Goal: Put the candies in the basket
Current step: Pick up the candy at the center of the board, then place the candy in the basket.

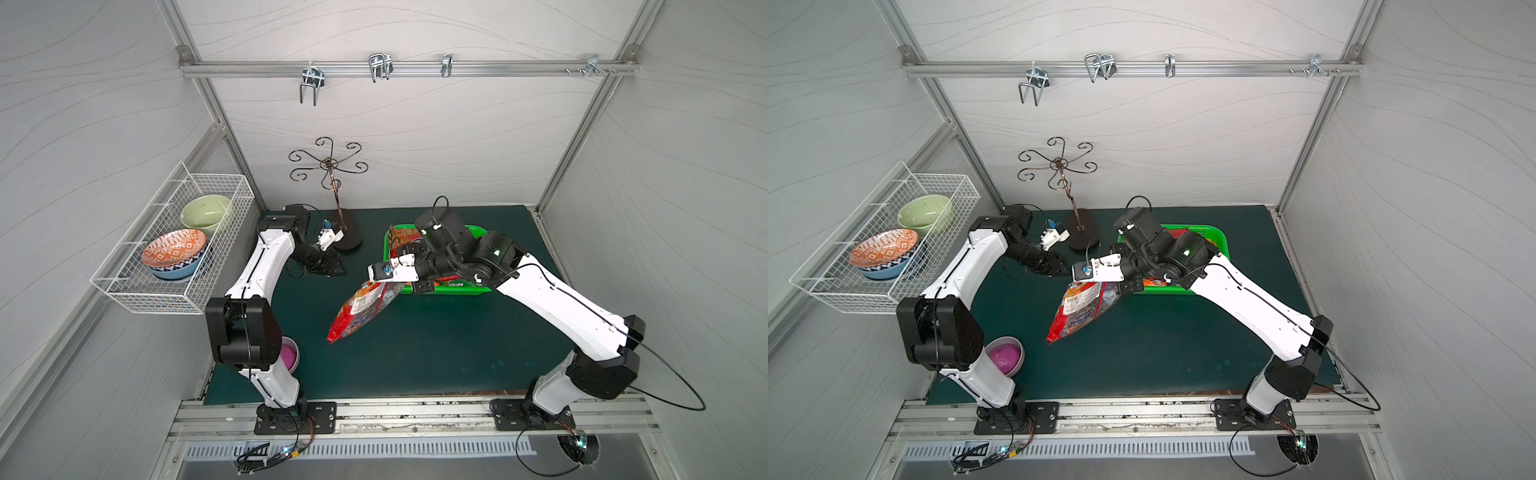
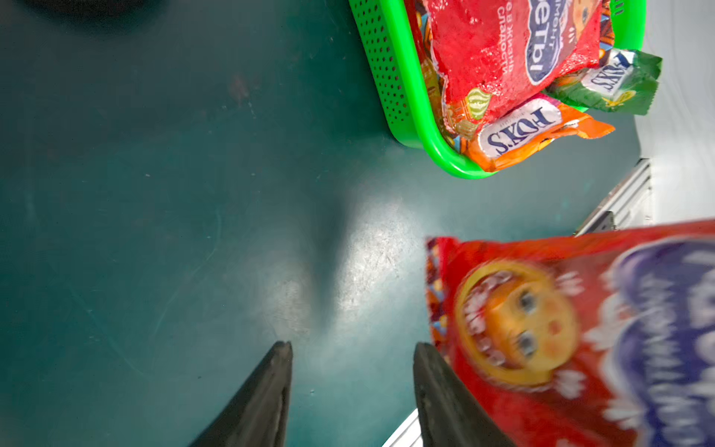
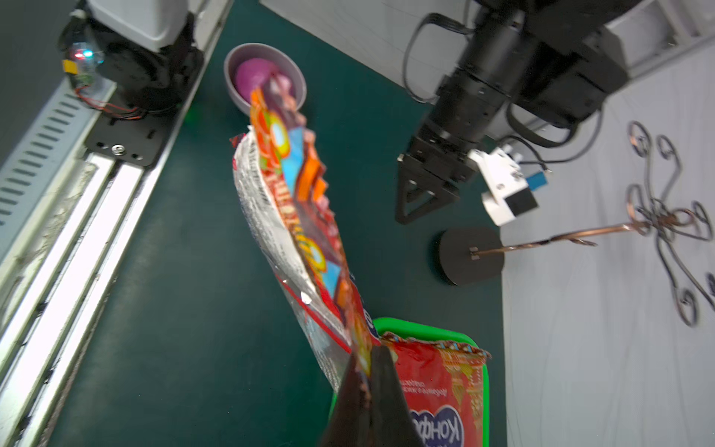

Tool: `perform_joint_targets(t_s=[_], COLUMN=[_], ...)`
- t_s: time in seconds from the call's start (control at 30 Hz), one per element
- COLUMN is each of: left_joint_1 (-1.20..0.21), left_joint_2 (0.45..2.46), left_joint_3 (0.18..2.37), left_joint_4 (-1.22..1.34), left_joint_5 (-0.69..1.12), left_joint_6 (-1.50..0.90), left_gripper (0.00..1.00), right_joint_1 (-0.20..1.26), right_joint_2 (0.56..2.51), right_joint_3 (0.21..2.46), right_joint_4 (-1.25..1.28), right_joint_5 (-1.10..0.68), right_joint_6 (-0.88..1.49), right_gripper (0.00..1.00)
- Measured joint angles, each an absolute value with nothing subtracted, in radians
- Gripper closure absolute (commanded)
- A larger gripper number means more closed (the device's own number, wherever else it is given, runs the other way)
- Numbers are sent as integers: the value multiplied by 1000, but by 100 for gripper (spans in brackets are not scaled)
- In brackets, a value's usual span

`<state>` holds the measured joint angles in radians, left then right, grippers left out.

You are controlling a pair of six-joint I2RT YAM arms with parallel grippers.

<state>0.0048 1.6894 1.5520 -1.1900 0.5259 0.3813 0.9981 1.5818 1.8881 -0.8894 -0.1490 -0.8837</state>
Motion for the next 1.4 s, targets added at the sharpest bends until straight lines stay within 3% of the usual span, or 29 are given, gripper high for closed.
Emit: perform_joint_targets(t_s=[0.43, 1.03, 1.4], left_joint_1=[7, -49, -123], left_joint_2=[1689, 1732, 1887], left_joint_3=[1616, 1612, 1659], left_joint_4=[-1187, -1119, -1071], left_joint_5=[450, 641, 656], left_joint_6=[337, 186, 68], left_gripper=[46, 45, 45], right_joint_1=[797, 506, 486], right_joint_2=[1589, 1719, 1844], right_joint_3=[2039, 1896, 1830], right_joint_4=[-802, -338, -66], right_joint_5=[-51, -410, -543], right_joint_6=[-713, -612, -477], right_gripper=[100, 100, 100])
